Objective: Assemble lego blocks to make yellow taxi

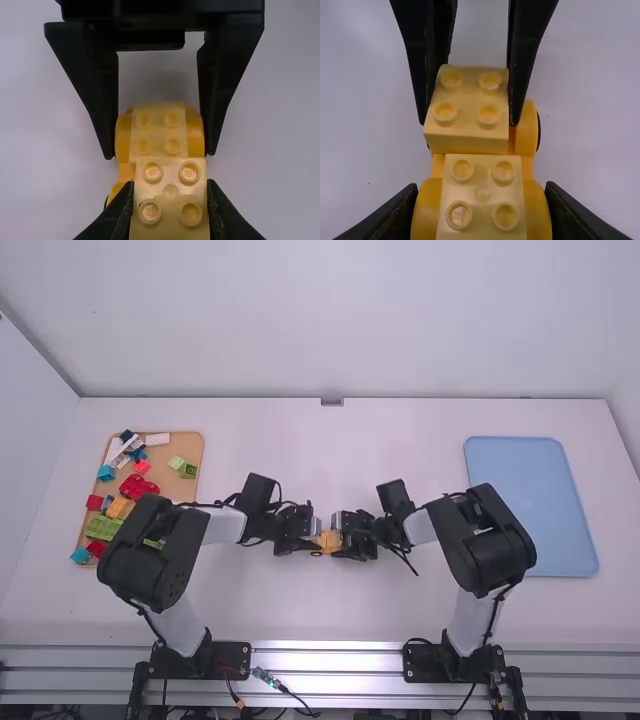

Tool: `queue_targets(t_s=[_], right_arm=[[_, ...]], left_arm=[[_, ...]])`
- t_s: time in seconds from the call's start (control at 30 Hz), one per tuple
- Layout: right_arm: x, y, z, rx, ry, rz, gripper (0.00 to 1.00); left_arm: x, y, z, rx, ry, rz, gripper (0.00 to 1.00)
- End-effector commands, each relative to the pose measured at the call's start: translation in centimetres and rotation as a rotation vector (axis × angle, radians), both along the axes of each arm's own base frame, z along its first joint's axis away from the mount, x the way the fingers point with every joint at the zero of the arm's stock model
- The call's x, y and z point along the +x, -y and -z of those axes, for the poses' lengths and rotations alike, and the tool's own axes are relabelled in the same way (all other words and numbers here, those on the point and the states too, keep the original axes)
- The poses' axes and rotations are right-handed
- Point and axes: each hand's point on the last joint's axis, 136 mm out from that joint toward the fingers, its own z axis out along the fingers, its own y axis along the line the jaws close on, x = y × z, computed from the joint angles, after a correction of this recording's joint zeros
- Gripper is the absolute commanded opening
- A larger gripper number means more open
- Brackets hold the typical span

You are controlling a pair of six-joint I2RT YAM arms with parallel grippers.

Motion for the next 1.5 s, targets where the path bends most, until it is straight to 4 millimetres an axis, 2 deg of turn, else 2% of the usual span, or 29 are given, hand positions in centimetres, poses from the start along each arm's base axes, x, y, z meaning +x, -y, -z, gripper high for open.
queue_targets(t_s=[0.0,0.3,0.7,0.9,1.2,1.47], right_arm=[[-0.73,1.72,3.01,-0.132,-0.013,0.031,0.18],[-1.42,1.38,2.6,-0.097,-0.02,-0.007,0.18],[-0.57,1.07,2.26,-0.082,-0.027,0.037,0.19],[-0.59,1.07,2.26,-0.082,-0.031,0.04,0.19],[-0.58,1.07,2.26,-0.082,-0.04,0.046,0.19],[-0.51,1.05,2.23,-0.081,-0.036,0.047,0.19]], left_arm=[[-1.07,0.36,0.47,-0.015,-0.021,0.032,0.02],[-1.08,0.37,0.47,-0.015,-0.021,0.033,0.02],[-1.43,0.26,0.64,-0.009,-0.042,0.033,0.02],[-0.94,-0.17,1.21,0.033,-0.026,0.011,0.02],[-0.57,-0.06,1.02,0.027,-0.003,0.011,0.02],[-1.54,-0.07,1.41,0.043,0.017,0.066,0.02]])
